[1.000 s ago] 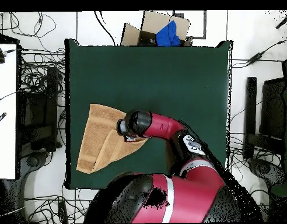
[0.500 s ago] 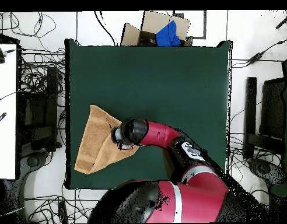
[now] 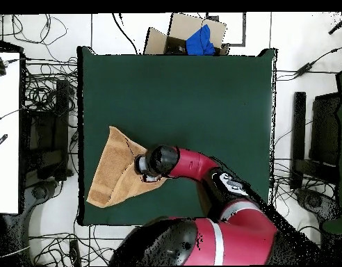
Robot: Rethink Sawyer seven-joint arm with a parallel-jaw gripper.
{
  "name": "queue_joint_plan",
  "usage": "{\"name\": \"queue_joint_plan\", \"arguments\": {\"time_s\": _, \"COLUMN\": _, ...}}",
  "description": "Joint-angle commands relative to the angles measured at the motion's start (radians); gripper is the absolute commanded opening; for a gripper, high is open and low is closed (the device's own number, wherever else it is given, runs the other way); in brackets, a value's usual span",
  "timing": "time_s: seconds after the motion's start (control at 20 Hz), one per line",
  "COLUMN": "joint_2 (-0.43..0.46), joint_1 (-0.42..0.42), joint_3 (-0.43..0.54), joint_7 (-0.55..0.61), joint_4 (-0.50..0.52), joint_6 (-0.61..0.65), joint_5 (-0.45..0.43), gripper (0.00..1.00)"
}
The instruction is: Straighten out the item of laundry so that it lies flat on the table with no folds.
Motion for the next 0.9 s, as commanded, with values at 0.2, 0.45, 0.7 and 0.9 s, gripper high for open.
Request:
{"name": "queue_joint_plan", "arguments": {"time_s": 0.2, "joint_2": 0.213, "joint_1": 0.25, "joint_3": -0.212, "joint_7": 0.096, "joint_4": -0.376, "joint_6": -0.16, "joint_5": -0.112, "gripper": 1.0}}
{"name": "queue_joint_plan", "arguments": {"time_s": 0.45, "joint_2": 0.383, "joint_1": 0.33, "joint_3": -0.35, "joint_7": 0.112, "joint_4": -0.667, "joint_6": -0.181, "joint_5": -0.173, "gripper": 1.0}}
{"name": "queue_joint_plan", "arguments": {"time_s": 0.7, "joint_2": 0.487, "joint_1": 0.355, "joint_3": -0.426, "joint_7": 0.134, "joint_4": -0.874, "joint_6": -0.18, "joint_5": -0.285, "gripper": 1.0}}
{"name": "queue_joint_plan", "arguments": {"time_s": 0.9, "joint_2": 0.537, "joint_1": 0.347, "joint_3": -0.433, "joint_7": 0.128, "joint_4": -0.98, "joint_6": -0.188, "joint_5": -0.376, "gripper": 1.0}}
